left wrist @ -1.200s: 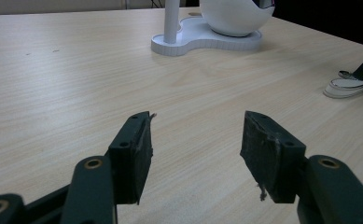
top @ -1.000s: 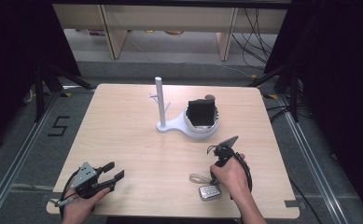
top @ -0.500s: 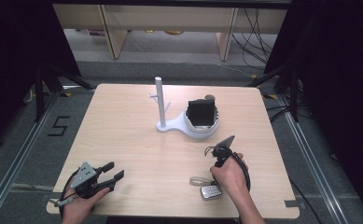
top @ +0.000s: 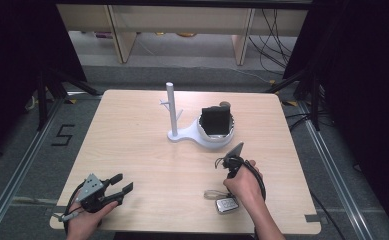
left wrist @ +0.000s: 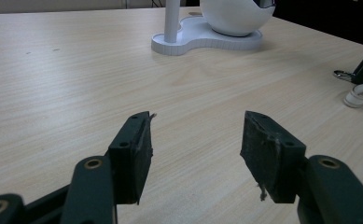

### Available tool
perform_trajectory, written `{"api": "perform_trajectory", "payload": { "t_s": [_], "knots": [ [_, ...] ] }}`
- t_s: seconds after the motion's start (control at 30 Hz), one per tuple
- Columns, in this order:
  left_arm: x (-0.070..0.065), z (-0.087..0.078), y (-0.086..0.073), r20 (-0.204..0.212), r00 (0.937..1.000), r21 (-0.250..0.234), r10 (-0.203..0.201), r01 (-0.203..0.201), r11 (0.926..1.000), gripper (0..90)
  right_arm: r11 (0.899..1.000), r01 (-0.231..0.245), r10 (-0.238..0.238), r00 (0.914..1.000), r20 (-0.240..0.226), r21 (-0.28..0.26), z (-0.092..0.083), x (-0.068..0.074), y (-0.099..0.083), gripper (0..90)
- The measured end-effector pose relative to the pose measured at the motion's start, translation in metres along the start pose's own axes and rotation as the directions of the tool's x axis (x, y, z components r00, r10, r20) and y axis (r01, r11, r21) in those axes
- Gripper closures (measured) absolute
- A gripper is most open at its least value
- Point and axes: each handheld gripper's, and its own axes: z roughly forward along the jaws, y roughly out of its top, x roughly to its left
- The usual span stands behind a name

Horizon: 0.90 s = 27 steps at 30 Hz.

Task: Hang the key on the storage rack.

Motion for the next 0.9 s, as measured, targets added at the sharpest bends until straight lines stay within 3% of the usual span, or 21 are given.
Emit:
{"api": "perform_trajectory", "payload": {
  "t_s": [0.2,0.33,0.63,0.83,0.87,0.9],
  "knots": [
    [0.001,0.000,0.000,0.003,1.0000,-0.006,0.003,-0.003,1.0000,42.6,0.999,0.054,-0.054,0.9983,0.020,-0.007,0.001,0.002,0.001,75.3],
    [0.002,-0.001,0.000,-0.005,1.0000,-0.001,0.003,-0.003,1.0000,42.6,0.995,0.094,-0.094,0.9956,0.009,-0.017,0.001,0.001,0.001,75.5],
    [0.002,0.000,0.000,0.001,1.0000,-0.008,0.000,0.000,1.0000,42.6,0.994,0.086,-0.088,0.9953,-0.040,-0.062,-0.001,-0.005,-0.007,75.5],
    [0.002,0.000,0.000,-0.002,1.0000,-0.005,0.002,-0.002,1.0000,42.6,0.989,0.080,-0.085,0.9958,-0.035,-0.125,-0.009,-0.007,-0.012,75.6],
    [0.001,-0.001,0.000,-0.008,1.0000,0.003,0.004,-0.004,1.0000,42.6,0.971,0.173,-0.180,0.9833,-0.029,-0.163,-0.008,-0.013,-0.010,75.6],
    [0.001,-0.001,0.000,-0.007,1.0000,0.002,0.003,-0.003,1.0000,42.6,0.988,0.083,-0.090,0.9948,-0.047,-0.133,-0.012,-0.008,-0.012,75.6]
  ]
}}
